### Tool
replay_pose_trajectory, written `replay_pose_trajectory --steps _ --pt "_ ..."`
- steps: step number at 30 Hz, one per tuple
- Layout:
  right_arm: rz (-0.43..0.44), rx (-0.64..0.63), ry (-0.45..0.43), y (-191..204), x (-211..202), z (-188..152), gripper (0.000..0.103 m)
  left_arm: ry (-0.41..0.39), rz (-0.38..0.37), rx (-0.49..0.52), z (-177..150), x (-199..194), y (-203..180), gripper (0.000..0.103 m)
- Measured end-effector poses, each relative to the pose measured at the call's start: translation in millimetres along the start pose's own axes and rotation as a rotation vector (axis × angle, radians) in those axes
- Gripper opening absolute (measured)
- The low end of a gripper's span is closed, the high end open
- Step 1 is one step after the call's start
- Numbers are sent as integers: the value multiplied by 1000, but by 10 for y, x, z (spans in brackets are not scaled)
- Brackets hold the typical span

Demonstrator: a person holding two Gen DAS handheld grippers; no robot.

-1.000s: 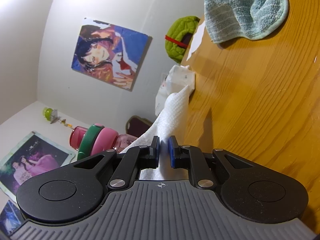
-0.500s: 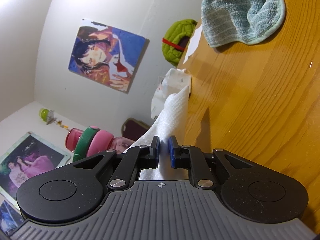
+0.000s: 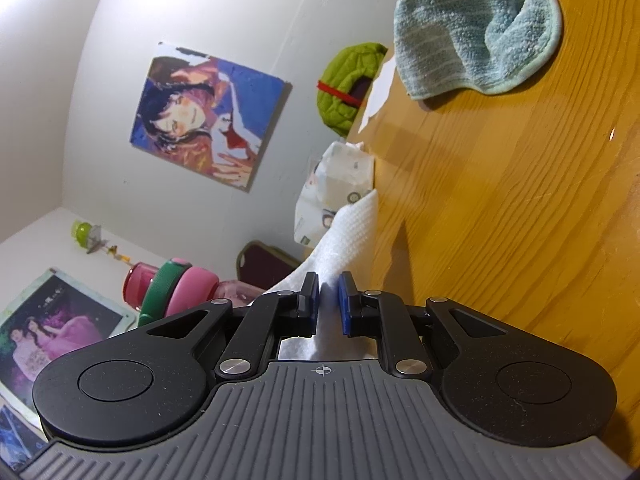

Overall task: Clean container
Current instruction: 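Set the bottle on the table and open the left tool while the right tool wipes its side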

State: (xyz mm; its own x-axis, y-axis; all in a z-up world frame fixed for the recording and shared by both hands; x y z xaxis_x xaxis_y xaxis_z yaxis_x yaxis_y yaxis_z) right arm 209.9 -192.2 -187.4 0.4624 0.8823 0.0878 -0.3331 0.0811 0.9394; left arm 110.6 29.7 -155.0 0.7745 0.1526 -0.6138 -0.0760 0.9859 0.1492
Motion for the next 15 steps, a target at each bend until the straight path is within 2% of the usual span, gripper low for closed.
replay_pose_trajectory --steps 7,15 --pt "-29 -2 7 -23 16 0 17 0 0 0 -1 4 7 103" --pt "-12 -8 -2 -30 13 -7 17 0 0 0 -1 4 7 103"
Point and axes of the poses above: each gripper's, at about its wrist camera, not at the fingertips, and x roughly the way its jaws point, y to its left, z to its top, the point moved 1 cm from there along x, roughly the way its jaws point, and after that the axes turned 13 degrees about z, right-handed, at the moved point
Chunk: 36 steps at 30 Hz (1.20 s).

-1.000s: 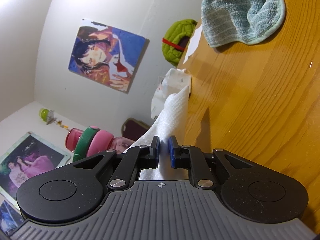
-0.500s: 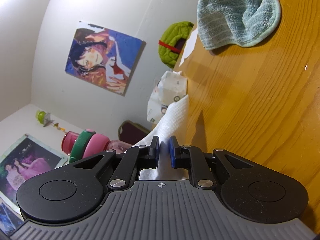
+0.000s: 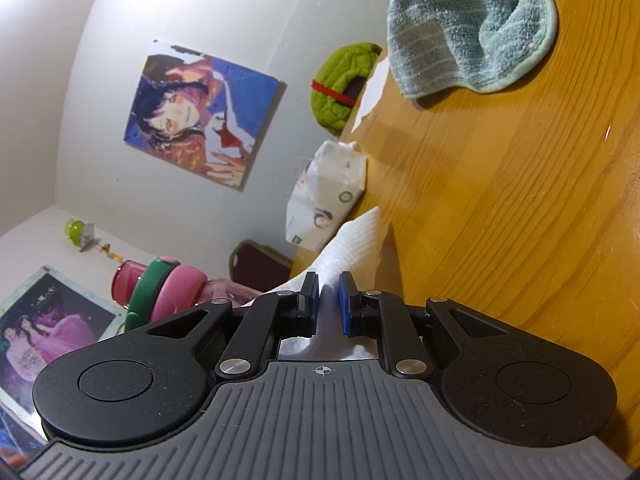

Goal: Clean container

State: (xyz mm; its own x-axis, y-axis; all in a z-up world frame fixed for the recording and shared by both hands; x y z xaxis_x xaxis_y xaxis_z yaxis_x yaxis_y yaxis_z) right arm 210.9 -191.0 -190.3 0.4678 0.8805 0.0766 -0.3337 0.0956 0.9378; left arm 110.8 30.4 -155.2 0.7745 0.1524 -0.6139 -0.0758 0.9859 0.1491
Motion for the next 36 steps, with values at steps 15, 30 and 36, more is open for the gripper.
replay_pose_trajectory --steps 15,30,36 --pt "22 -149 23 410 -140 -221 17 0 0 0 -2 -13 -7 103" --pt "36 -488 40 1603 -289 -524 14 0 0 1 0 -14 -10 103" --pt "-16 -499 47 1699 -205 -570 14 1 0 1 5 -15 -15 103"
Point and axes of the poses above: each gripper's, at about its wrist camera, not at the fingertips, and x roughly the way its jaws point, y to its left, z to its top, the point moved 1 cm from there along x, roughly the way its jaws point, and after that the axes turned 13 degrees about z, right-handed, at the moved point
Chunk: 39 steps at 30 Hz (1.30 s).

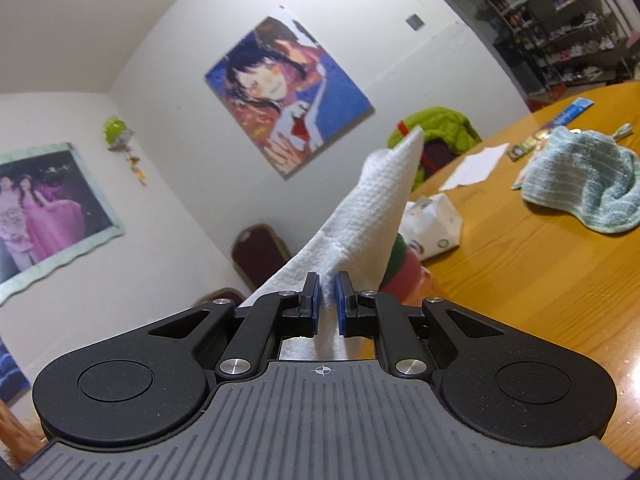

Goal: Clean container

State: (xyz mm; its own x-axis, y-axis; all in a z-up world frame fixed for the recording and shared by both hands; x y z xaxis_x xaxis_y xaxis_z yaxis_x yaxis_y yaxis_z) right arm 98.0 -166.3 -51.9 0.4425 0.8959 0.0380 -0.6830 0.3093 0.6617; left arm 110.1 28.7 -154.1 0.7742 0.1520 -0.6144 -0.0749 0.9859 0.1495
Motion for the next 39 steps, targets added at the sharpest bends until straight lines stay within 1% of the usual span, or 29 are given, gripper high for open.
replay_pose_trajectory --steps 4,10,17,24,30,37,39 --pt "-45 8 10 26 42 28 14 0 0 0 5 6 1 103" --pt "-101 -10 -5 89 40 54 14 0 0 0 5 6 3 103" --pt "-107 -9 -2 109 57 50 14 0 0 0 5 6 2 103" --pt "-101 -42 17 192 58 62 14 0 0 0 5 7 3 103" --pt "-111 -43 31 149 37 67 14 0 0 0 5 7 3 103" --pt "-153 -106 66 220 114 100 14 0 0 0 14 11 1 103" --pt "-152 -128 78 261 159 99 14 0 0 0 15 9 -2 103"
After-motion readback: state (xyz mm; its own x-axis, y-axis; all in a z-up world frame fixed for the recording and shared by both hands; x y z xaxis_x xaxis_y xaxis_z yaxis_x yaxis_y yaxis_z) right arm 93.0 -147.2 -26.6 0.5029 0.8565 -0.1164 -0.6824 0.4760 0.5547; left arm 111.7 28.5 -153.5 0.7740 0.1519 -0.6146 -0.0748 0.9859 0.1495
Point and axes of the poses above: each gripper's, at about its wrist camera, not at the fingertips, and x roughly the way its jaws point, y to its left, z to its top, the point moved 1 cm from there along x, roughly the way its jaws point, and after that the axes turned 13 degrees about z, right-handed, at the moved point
